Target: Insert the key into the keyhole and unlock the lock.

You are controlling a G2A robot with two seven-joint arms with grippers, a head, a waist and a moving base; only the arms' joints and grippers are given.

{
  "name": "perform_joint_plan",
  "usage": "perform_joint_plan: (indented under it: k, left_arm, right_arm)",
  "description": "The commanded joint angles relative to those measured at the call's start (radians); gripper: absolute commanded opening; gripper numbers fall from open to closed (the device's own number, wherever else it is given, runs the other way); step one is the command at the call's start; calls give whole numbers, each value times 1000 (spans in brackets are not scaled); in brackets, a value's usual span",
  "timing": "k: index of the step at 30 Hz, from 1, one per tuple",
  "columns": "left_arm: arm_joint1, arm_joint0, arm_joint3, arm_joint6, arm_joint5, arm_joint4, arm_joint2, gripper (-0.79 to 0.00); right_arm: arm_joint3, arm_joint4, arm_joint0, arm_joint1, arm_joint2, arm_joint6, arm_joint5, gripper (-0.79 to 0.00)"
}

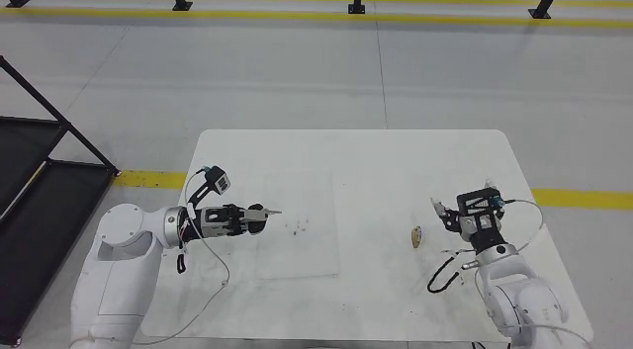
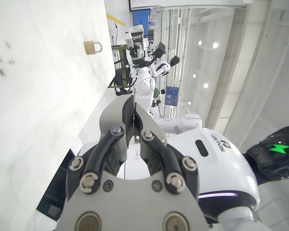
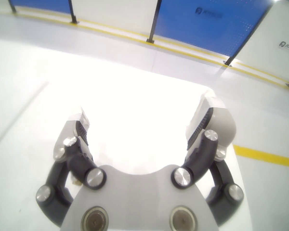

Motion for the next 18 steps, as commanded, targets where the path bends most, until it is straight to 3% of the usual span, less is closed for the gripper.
perform_joint_plan:
  k: [1,6,12,18]
  left_arm:
    - [0,0,0,0,0,0,0,-785]
    - [0,0,0,0,0,0,0,-785]
    - [0,0,0,0,0,0,0,-785]
    - [0,0,0,0,0,0,0,-785]
  right_arm:
    - [-36,12,4,-3,-22,108,20,0]
    - [-121,47,38,-8,-59,355,36,0]
    - [-127,121,159,-17,-130,749,37,0]
    - [-89,107,260,-27,-184,877,84,0]
